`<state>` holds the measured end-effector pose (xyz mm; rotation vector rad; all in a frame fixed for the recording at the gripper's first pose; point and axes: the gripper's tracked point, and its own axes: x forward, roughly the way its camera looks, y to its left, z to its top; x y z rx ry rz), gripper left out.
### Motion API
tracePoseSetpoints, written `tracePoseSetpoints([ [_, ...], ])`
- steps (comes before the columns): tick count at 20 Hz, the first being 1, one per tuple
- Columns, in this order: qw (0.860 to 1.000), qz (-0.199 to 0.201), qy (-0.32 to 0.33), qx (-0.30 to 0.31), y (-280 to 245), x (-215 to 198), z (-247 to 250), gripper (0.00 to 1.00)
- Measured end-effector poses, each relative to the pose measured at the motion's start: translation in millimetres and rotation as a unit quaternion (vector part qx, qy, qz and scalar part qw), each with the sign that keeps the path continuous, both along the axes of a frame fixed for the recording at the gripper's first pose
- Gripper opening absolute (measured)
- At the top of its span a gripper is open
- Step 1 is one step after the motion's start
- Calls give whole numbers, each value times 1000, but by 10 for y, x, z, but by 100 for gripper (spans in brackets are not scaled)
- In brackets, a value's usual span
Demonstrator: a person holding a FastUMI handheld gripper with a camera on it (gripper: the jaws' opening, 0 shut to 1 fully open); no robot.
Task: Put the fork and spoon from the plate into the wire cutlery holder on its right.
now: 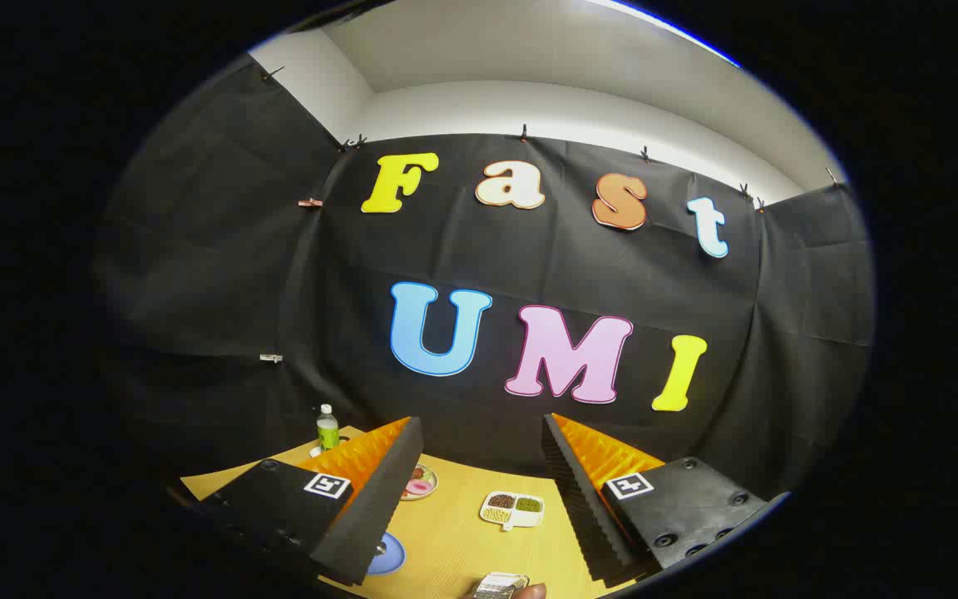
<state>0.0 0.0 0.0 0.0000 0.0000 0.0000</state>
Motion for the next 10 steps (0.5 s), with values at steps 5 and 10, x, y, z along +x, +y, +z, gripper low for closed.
tracePoseSetpoints([
  [5, 1000, -2, 2, -1, 20, 19, -2, 95],
  [10, 1000, -5, -5, -1, 25, 13, 60, 95],
])
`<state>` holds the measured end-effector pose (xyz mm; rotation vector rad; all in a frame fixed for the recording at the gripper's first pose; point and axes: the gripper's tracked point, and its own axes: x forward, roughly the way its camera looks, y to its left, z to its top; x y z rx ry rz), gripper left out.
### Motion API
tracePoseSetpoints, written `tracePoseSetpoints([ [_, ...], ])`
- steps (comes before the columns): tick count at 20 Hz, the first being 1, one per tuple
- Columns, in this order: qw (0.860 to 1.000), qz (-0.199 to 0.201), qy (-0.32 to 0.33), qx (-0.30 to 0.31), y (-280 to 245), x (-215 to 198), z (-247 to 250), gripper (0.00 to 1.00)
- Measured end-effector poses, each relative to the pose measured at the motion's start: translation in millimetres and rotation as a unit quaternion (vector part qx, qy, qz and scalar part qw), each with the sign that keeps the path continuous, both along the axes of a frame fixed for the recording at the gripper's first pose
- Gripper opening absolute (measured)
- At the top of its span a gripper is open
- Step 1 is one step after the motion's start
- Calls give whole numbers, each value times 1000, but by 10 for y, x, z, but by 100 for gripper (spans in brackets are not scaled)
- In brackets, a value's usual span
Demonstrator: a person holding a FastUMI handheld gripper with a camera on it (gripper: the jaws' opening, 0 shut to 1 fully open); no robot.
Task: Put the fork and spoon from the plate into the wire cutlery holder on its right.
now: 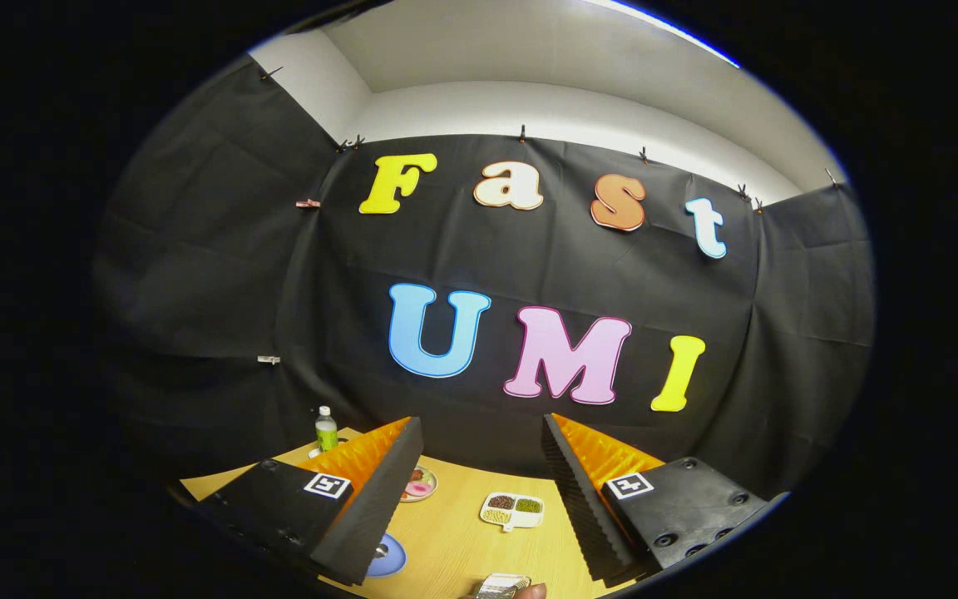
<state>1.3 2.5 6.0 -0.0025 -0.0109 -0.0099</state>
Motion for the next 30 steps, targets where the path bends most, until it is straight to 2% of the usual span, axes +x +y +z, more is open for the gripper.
tracePoseSetpoints([
  [10, 999, 14, 34, 10, 191, 44, -164, 95],
  [13, 995, 43, 86, 19, 470, 76, -405, 95],
  [19, 974, 96, 199, 44, 1112, 84, -1045, 96],
  [23, 949, 115, 289, 51, 1481, 84, -1726, 96],
  [30, 882, 107, 449, 94, 1824, 68, -3078, 96],
])
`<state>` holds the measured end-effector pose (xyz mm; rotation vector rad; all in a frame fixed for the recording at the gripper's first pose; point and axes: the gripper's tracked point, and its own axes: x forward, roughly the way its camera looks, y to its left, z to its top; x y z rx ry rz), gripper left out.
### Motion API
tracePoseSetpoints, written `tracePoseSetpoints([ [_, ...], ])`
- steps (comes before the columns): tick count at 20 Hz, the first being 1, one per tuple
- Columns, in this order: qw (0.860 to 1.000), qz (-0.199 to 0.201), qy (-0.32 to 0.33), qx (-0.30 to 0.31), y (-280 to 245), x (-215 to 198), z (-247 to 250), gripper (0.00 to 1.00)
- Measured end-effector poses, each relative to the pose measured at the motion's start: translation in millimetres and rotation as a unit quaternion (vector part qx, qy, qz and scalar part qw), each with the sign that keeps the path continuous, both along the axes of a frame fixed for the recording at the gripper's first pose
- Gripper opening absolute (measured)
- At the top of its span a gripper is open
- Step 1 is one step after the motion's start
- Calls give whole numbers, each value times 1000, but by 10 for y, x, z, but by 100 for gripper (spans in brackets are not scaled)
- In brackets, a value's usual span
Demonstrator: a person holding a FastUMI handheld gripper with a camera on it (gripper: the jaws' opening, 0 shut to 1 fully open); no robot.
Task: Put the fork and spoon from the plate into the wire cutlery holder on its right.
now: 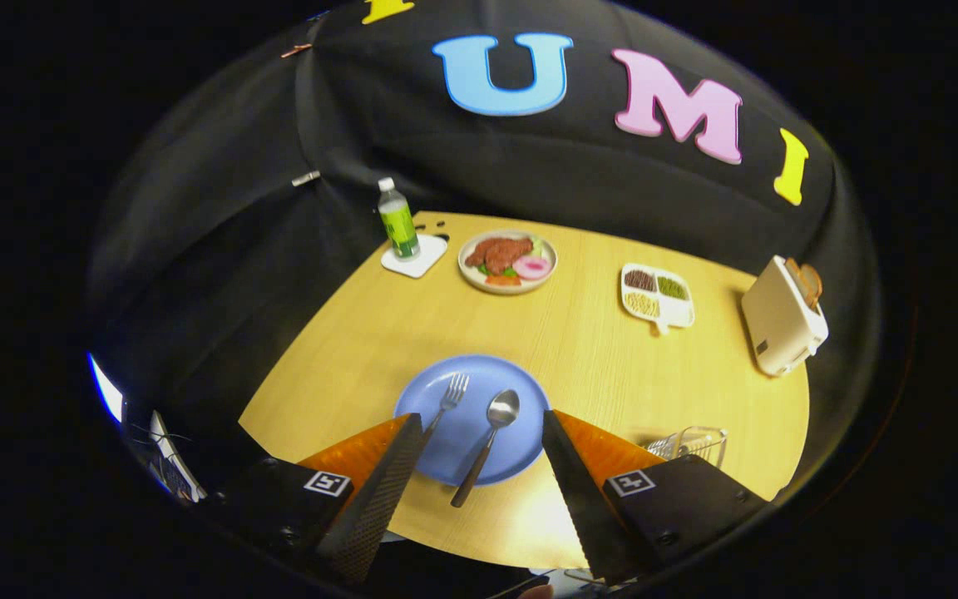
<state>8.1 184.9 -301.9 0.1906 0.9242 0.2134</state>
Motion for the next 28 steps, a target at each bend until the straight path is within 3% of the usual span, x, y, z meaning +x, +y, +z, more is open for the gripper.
tracePoseSetpoints([
  [6, 995, 0, 102, -8, 138, -25, -922, 93],
  [14, 985, -13, 169, -13, 319, 104, -1516, 87],
  [17, 982, -34, 184, -29, 251, 170, -1651, 75],
  [19, 980, -50, 188, -31, 188, 241, -1708, 58],
  [22, 977, -65, 203, -21, 131, 237, -1690, 13],
  [25, 977, -72, 199, -2, 114, 254, -1616, 6],
  [28, 978, -84, 187, 24, 87, 289, -1488, 6],
])
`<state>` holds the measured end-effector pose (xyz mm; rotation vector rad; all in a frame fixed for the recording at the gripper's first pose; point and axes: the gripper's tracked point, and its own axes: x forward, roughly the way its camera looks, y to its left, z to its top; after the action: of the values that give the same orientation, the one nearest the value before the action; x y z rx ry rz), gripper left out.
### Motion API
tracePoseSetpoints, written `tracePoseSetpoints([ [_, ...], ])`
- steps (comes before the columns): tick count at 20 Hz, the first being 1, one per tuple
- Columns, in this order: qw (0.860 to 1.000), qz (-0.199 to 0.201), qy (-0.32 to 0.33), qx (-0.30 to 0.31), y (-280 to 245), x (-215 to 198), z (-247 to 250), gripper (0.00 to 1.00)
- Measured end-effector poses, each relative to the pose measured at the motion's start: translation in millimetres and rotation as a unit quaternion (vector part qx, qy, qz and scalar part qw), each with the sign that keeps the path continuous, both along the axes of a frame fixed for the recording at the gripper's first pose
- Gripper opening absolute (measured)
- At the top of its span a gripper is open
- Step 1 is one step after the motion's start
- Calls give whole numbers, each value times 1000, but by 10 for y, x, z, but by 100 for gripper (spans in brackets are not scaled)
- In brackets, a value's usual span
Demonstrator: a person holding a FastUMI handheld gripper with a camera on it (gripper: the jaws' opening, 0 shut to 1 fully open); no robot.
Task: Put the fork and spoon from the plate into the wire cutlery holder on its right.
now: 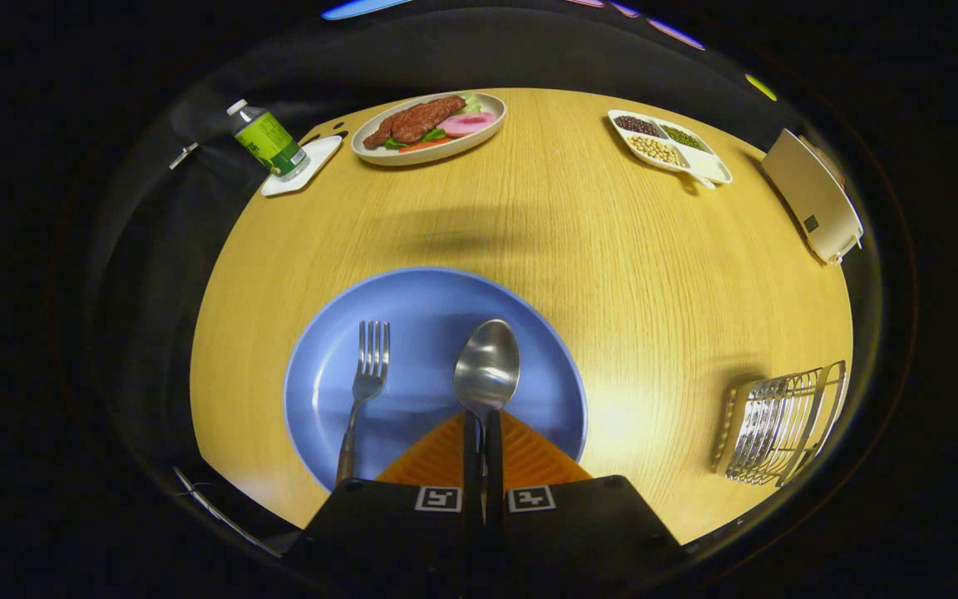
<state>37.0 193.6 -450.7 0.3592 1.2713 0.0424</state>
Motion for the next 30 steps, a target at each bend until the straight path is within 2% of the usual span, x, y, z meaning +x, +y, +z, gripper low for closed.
tracePoseSetpoints([
  [7, 998, -17, -47, 47, -325, -4, 721, 6],
  [12, 996, -7, -73, 42, -938, -165, 1243, 5],
  [15, 998, 13, -66, 17, -1426, -383, 1397, 6],
  [18, 998, 50, -32, -33, -1979, -660, 1360, 5],
  [21, 994, 91, 39, -37, -2278, -963, 1193, 5],
  [25, 977, 163, 130, -48, -2498, -1209, 932, 5],
  [30, 952, 224, 203, -54, -2512, -1171, 666, 5],
])
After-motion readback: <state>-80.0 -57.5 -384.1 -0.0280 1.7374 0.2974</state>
